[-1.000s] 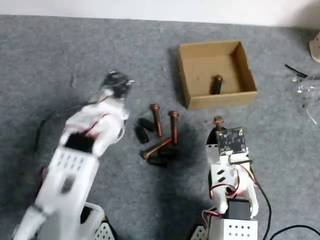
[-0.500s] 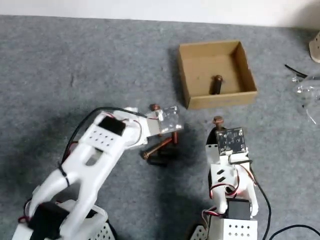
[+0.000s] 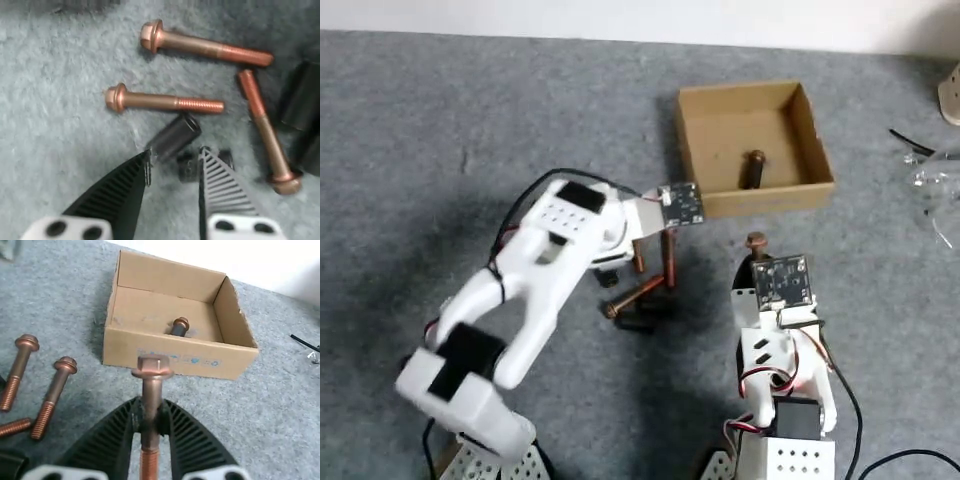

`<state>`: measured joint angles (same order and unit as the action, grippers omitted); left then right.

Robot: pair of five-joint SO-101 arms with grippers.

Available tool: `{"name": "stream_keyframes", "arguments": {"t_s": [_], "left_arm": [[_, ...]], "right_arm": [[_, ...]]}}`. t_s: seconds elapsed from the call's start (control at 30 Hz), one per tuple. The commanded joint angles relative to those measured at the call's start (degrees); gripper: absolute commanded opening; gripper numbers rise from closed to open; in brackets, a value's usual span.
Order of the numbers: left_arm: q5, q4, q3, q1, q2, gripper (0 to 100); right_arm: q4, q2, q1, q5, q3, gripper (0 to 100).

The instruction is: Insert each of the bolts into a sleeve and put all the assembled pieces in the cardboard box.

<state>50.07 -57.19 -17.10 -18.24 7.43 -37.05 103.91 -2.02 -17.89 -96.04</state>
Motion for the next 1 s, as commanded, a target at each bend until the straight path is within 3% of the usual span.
{"name": "stream_keyframes", "arguments": {"t_s": [0.0,0.27,0.7,0.87,0.97], "left_arm": [[0.26,-0.44,5.85,-0.48,3.21,15],[0.26,-0.44,9.54,0.04,10.95,15],[0.26,-0.44,7.25,3.47,11.74,15],[0.26,-0.44,6.46,3.56,11.74,0],[0.26,-0.44,6.37,3.56,11.74,1]], "right_arm": [[0.40,1.27,0.66,0.53,-6.29,0.5],[0.40,1.27,0.66,0.44,-6.29,0.5],[0.40,1.27,0.66,0.44,-6.29,0.5],[0.40,1.27,0.66,0.44,-6.29,0.5],[0.40,1.27,0.66,0.44,-6.29,0.5]]}}
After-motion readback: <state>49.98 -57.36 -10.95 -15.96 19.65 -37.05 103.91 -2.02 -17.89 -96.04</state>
